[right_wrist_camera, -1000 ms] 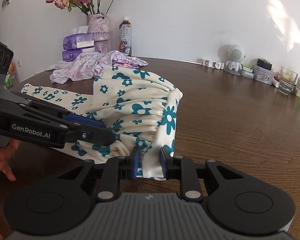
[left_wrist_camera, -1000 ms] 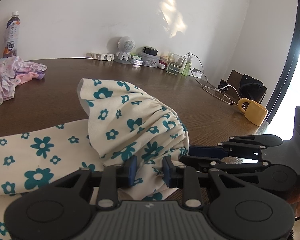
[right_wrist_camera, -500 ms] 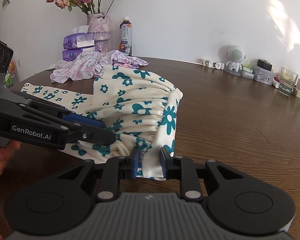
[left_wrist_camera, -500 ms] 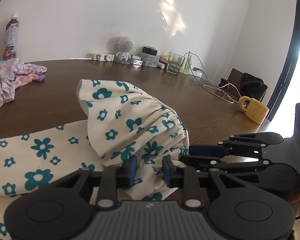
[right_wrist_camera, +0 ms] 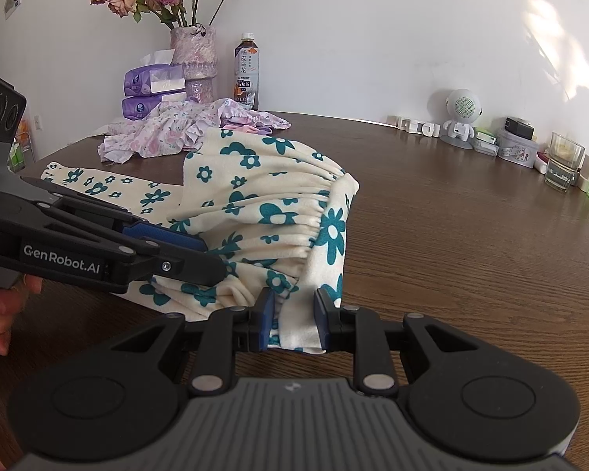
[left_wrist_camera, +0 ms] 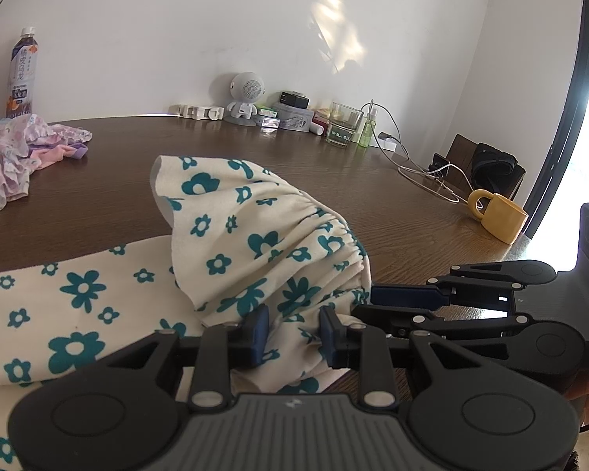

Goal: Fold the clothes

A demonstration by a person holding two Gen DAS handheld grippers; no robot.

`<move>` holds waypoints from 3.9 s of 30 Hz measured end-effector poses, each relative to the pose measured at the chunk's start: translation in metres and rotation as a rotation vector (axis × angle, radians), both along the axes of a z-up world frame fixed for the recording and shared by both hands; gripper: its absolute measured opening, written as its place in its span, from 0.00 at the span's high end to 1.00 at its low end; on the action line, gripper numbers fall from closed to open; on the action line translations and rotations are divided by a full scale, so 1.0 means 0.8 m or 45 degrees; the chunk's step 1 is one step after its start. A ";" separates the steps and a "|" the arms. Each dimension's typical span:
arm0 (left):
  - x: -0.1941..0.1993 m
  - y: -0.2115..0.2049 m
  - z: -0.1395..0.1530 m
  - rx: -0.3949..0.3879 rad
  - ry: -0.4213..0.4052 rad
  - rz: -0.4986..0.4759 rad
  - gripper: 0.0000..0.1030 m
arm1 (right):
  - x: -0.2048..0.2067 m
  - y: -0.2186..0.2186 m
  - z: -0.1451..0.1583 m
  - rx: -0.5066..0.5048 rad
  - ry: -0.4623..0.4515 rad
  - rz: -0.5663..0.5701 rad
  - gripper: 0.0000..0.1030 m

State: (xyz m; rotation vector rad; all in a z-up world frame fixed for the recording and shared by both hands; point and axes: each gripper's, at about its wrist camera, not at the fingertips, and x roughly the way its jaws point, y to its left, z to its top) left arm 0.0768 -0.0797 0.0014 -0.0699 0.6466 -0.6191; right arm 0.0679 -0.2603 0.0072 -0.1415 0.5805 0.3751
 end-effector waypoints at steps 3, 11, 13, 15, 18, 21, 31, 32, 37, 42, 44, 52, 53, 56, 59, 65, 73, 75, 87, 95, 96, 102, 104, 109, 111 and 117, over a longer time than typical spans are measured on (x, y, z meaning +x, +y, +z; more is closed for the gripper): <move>0.000 0.000 0.000 -0.001 0.000 0.000 0.74 | 0.000 0.000 0.000 -0.005 -0.002 0.000 0.78; 0.001 0.000 0.000 -0.001 0.001 0.000 0.74 | 0.000 0.001 0.000 -0.003 -0.002 0.000 0.78; 0.001 0.001 0.000 -0.003 0.002 0.000 0.74 | 0.000 0.000 0.001 0.002 0.000 -0.001 0.78; 0.001 0.001 0.000 -0.002 0.001 0.000 0.74 | 0.000 -0.002 0.001 0.009 0.004 -0.006 0.75; 0.000 0.001 -0.001 -0.001 0.001 0.000 0.74 | 0.004 -0.006 0.000 0.018 0.016 -0.043 0.61; 0.000 0.001 -0.001 -0.002 0.001 0.000 0.74 | 0.009 -0.017 0.000 0.081 0.053 -0.059 0.60; 0.000 0.001 -0.001 -0.006 0.003 0.000 0.74 | 0.007 -0.012 -0.001 0.051 0.036 -0.062 0.60; 0.000 0.001 -0.001 -0.004 0.003 0.000 0.74 | 0.007 -0.012 -0.001 0.052 0.037 -0.062 0.60; 0.000 0.001 -0.001 -0.004 0.002 0.000 0.74 | 0.007 -0.012 0.000 0.050 0.035 -0.064 0.60; 0.001 0.001 -0.002 -0.004 0.003 0.000 0.74 | 0.007 -0.012 -0.001 0.053 0.034 -0.068 0.60; 0.000 0.000 -0.002 -0.003 0.002 0.001 0.74 | 0.007 -0.011 -0.001 0.050 0.031 -0.070 0.60; 0.000 0.000 -0.002 0.000 0.000 0.001 0.74 | 0.007 -0.013 -0.001 0.061 0.038 -0.069 0.60; 0.000 0.000 -0.002 0.001 0.000 0.001 0.74 | 0.007 -0.013 -0.001 0.062 0.038 -0.069 0.60; 0.000 0.000 -0.002 0.002 -0.001 0.001 0.74 | 0.007 -0.013 -0.001 0.065 0.040 -0.069 0.60; 0.000 0.000 -0.001 0.003 -0.002 0.001 0.74 | 0.007 -0.013 -0.002 0.068 0.041 -0.070 0.60; 0.000 0.000 -0.001 0.003 -0.002 0.001 0.74 | 0.007 -0.013 -0.002 0.070 0.042 -0.071 0.60; 0.000 -0.001 -0.001 0.002 -0.002 0.001 0.74 | 0.007 -0.014 -0.003 0.076 0.044 -0.071 0.60; 0.000 -0.001 -0.002 0.002 -0.002 0.001 0.74 | 0.007 -0.014 -0.003 0.077 0.044 -0.071 0.60; -0.001 -0.004 -0.001 0.028 -0.015 0.002 0.74 | 0.008 -0.014 -0.003 0.084 0.047 -0.071 0.60; -0.002 -0.004 -0.001 0.029 -0.017 0.004 0.74 | 0.008 -0.014 -0.003 0.088 0.050 -0.072 0.60; -0.002 -0.004 -0.001 0.028 -0.017 0.007 0.74 | 0.008 -0.014 -0.003 0.089 0.050 -0.072 0.60; -0.001 -0.002 -0.002 0.012 -0.010 0.011 0.74 | 0.008 -0.015 -0.003 0.092 0.052 -0.071 0.60; -0.001 -0.003 -0.002 0.015 -0.012 0.010 0.74 | 0.008 -0.015 -0.003 0.092 0.052 -0.071 0.60; -0.003 -0.004 -0.001 0.001 -0.019 -0.033 0.59 | 0.008 -0.015 -0.003 0.092 0.053 -0.070 0.60; -0.004 -0.007 0.000 0.016 -0.025 -0.041 0.57 | 0.008 -0.015 -0.003 0.092 0.053 -0.070 0.60; -0.004 -0.010 0.003 0.037 -0.021 -0.038 0.56 | 0.008 -0.015 -0.003 0.092 0.052 -0.070 0.60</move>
